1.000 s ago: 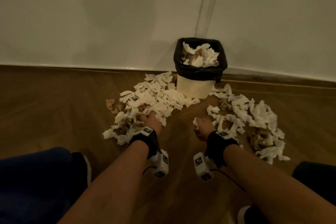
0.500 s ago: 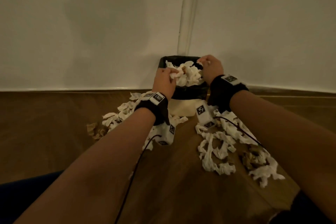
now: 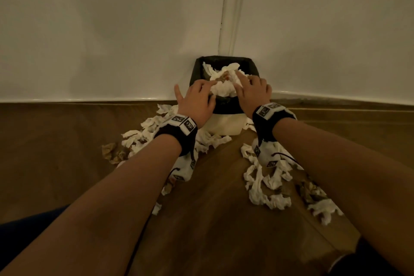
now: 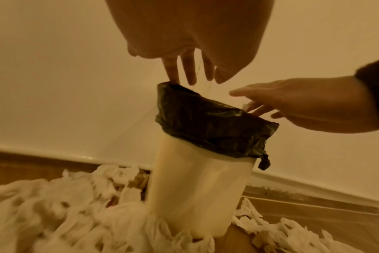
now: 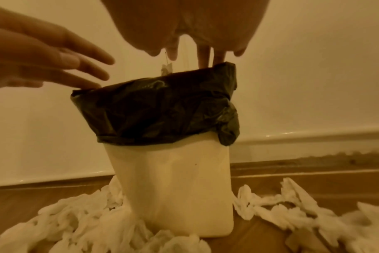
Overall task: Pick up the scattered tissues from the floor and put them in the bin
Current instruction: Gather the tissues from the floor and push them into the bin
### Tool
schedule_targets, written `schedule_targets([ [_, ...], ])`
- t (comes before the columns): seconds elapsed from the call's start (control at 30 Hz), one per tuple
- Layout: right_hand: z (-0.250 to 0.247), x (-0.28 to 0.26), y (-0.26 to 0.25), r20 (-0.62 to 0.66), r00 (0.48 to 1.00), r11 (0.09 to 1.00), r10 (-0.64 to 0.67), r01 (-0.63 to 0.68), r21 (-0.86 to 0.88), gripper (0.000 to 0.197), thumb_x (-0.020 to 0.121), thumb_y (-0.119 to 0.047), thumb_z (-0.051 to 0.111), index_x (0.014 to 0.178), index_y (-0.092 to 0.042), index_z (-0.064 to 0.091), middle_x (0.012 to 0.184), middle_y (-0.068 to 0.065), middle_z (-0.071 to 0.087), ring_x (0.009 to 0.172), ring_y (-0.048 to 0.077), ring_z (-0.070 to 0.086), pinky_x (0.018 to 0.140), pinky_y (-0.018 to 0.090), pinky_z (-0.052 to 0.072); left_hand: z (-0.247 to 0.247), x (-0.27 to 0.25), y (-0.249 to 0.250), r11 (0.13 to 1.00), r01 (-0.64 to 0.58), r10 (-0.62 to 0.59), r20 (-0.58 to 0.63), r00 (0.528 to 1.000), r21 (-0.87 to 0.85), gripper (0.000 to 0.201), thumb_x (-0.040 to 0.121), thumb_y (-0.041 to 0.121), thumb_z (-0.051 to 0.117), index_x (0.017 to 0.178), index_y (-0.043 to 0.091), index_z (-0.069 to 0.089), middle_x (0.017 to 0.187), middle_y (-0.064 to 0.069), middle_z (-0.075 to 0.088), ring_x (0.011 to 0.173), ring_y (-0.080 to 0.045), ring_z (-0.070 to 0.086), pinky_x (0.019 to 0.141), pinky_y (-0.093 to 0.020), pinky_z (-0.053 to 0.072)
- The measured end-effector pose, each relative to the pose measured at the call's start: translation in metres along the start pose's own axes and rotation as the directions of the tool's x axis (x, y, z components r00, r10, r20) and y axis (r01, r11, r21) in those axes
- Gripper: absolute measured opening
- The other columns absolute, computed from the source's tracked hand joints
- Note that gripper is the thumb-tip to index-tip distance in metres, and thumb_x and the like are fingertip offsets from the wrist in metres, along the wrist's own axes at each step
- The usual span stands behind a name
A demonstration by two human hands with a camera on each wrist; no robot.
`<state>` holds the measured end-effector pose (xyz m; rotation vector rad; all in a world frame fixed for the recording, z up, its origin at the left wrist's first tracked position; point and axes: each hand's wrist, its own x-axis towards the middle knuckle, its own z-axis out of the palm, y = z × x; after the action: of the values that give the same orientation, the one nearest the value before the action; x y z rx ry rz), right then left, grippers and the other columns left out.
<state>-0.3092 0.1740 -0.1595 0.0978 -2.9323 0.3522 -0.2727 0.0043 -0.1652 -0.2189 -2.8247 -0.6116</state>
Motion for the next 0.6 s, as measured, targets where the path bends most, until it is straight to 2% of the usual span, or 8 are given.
schedule_targets([
  [0.1,-0.004,-0.018,0.002,-0.143,0.989,0.991,0.031,-0.011,0.135,0.042,0.097,-0.030,0.036,0.139,-0.025,0.038,0.135,0.007,0.042,0.126,0.027,0.036,0.108,0.044,0.025,-0.005,-0.020,-0.013,0.999,0.020,-0.023,-0.072,0.997,-0.045,0.041,0.093,0.023,0.042,0.134,0.031,0.040,0.132,0.003,0.041,0.121,-0.015,0.046,0.112,-0.058,0.004],
  [0.17,-0.004,-0.036,-0.004,-0.233,0.971,0.976,0.050,0.002,0.220,0.038,0.095,-0.022,0.040,0.132,-0.022,0.045,0.130,0.007,0.046,0.121,0.027,0.039,0.104,0.043,0.028,-0.006,-0.038,-0.025,0.997,0.051,-0.058,-0.121,0.991,-0.061,0.043,0.090,0.018,0.045,0.131,0.031,0.042,0.130,0.002,0.043,0.120,-0.015,0.046,0.113,-0.056,0.011],
  [0.27,0.004,-0.070,-0.017,-0.293,0.956,0.976,-0.007,0.071,0.206,0.033,0.090,-0.014,0.043,0.123,-0.015,0.052,0.121,0.011,0.051,0.113,0.030,0.045,0.094,0.041,0.033,-0.001,-0.079,-0.050,0.975,0.201,-0.213,-0.149,0.965,-0.093,0.042,0.087,0.016,0.049,0.127,0.030,0.047,0.126,0.000,0.046,0.117,-0.018,0.047,0.109,-0.052,0.022],
  [0.33,0.014,-0.093,-0.027,-0.210,0.974,0.970,-0.090,0.133,0.203,0.036,0.087,-0.011,0.045,0.121,-0.016,0.053,0.119,0.011,0.051,0.113,0.030,0.044,0.093,0.041,0.033,0.006,-0.113,-0.068,0.945,0.313,-0.322,-0.109,0.940,-0.094,0.038,0.087,0.017,0.050,0.123,0.028,0.050,0.125,-0.001,0.047,0.114,-0.022,0.049,0.103,-0.049,0.031],
  [0.43,0.035,-0.124,-0.043,-0.075,0.977,0.950,-0.202,0.213,0.228,0.036,0.083,-0.008,0.048,0.118,-0.019,0.055,0.115,0.008,0.051,0.110,0.028,0.044,0.091,0.039,0.033,0.013,-0.163,-0.093,0.904,0.427,-0.427,0.011,0.904,0.001,0.034,0.088,0.020,0.051,0.122,0.022,0.051,0.126,-0.007,0.047,0.111,-0.029,0.051,0.091,-0.044,0.042],
  [0.53,0.056,-0.147,-0.061,0.046,0.958,0.936,-0.282,0.265,0.233,0.032,0.086,-0.011,0.047,0.117,-0.017,0.055,0.114,0.008,0.052,0.109,0.028,0.044,0.091,0.040,0.034,0.015,-0.202,-0.112,0.831,0.549,-0.556,0.136,0.820,0.082,0.036,0.089,0.028,0.051,0.125,0.024,0.048,0.132,-0.007,0.041,0.118,-0.030,0.044,0.095,-0.046,0.040],
  [0.6,0.070,-0.158,-0.069,0.130,0.940,0.928,-0.315,0.277,0.247,0.030,0.091,-0.014,0.043,0.119,-0.014,0.055,0.115,0.009,0.052,0.110,0.027,0.044,0.093,0.037,0.035,0.019,-0.219,-0.117,0.804,0.579,-0.595,0.211,0.776,0.137,0.042,0.090,0.037,0.051,0.129,0.024,0.045,0.137,-0.008,0.036,0.123,-0.031,0.040,0.098,-0.047,0.039],
])
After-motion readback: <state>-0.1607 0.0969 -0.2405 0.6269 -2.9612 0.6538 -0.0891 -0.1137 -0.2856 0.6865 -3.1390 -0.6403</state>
